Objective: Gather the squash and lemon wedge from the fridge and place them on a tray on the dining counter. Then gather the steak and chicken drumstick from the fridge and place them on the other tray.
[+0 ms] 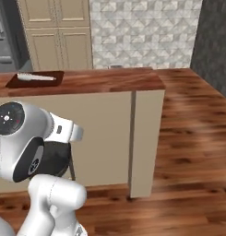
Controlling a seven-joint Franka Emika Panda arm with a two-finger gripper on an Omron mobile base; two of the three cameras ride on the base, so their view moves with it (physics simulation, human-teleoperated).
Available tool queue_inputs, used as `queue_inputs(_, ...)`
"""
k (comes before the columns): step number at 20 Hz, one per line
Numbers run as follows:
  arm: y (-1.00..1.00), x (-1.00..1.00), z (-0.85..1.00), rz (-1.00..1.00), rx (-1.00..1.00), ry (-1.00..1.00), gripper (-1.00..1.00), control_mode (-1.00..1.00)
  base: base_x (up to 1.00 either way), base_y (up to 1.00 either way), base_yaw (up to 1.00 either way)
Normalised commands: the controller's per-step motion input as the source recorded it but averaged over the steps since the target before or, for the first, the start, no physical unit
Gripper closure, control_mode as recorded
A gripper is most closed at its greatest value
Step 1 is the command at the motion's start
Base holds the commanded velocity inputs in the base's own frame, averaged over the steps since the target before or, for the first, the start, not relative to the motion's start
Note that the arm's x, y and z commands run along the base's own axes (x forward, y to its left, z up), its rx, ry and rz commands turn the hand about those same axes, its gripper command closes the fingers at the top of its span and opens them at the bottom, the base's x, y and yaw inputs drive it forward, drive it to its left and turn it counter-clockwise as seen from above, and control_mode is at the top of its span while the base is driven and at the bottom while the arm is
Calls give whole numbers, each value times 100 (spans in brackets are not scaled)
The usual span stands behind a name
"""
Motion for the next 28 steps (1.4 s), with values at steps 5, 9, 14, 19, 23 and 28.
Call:
queue_inputs(5, 0, 0, 0, 0, 0, 0, -100, 100, 16, -100, -10)
queue_inputs(9, 0, 0, 0, 0, 0, 0, -100, 100, 25, -100, -9)
queue_inputs(14, 0, 0, 0, 0, 0, 0, -100, 100, 38, -100, -7)
queue_inputs(19, 0, 0, 0, 0, 0, 0, -100, 100, 64, -100, -3)
queue_inputs(23, 0, 0, 0, 0, 0, 0, -100, 100, 94, -97, 0)
queue_inputs(28, 0, 0, 0, 0, 0, 0, -100, 100, 100, -82, 0)
